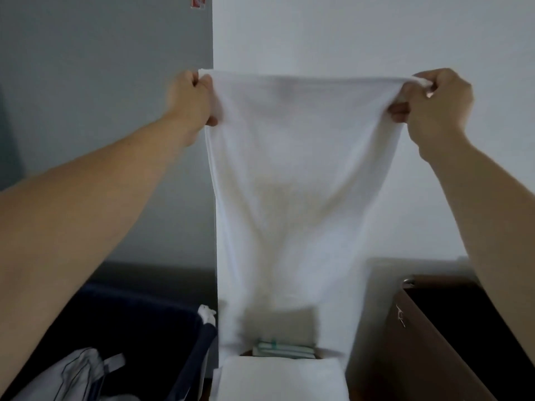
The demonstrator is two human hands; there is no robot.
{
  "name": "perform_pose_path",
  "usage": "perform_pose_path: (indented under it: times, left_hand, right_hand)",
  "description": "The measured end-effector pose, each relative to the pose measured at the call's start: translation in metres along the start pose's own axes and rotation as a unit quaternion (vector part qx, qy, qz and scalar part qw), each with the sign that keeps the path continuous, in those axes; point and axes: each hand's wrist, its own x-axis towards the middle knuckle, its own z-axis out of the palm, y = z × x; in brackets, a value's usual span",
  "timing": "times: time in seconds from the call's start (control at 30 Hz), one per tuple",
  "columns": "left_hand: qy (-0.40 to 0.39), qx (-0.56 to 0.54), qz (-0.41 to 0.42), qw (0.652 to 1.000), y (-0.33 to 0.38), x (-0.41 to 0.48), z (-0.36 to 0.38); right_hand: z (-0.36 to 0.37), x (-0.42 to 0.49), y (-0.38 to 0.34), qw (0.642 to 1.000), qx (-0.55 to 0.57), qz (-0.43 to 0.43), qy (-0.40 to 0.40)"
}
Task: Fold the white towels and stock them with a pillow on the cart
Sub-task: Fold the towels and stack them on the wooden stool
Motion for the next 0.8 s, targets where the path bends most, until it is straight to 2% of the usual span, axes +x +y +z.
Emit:
perform_pose_path:
  times: [0.2, 0.37, 0.5, 0.6, 0.7, 0.8]
  left_hand:
    - [0.015, -0.068, -0.018, 0.997, 0.002, -0.063, -0.024]
    - [-0.040, -0.097, -0.072, 0.992, -0.025, -0.146, -0.071]
    - [-0.127, -0.039, -0.109, 0.985, -0.055, -0.232, -0.107]
    - [-0.134, -0.033, -0.156, 0.978, -0.070, -0.275, -0.134]
    - [-0.150, -0.043, -0.208, 0.966, -0.082, -0.314, -0.164]
    - [-0.206, -0.059, -0.269, 0.939, -0.099, -0.360, -0.195]
  right_hand:
    - [-0.046, -0.044, -0.003, 0.999, -0.015, -0.003, -0.030]
    - [-0.099, -0.126, 0.000, 0.995, -0.044, 0.030, -0.084]
    - [-0.131, -0.205, 0.007, 0.981, -0.095, 0.099, -0.136]
    - [-0.149, -0.258, 0.000, 0.971, -0.109, 0.139, -0.163]
    - [-0.170, -0.297, -0.005, 0.941, -0.158, 0.162, -0.251]
    - [-0.196, -0.333, -0.002, 0.888, -0.227, 0.186, -0.355]
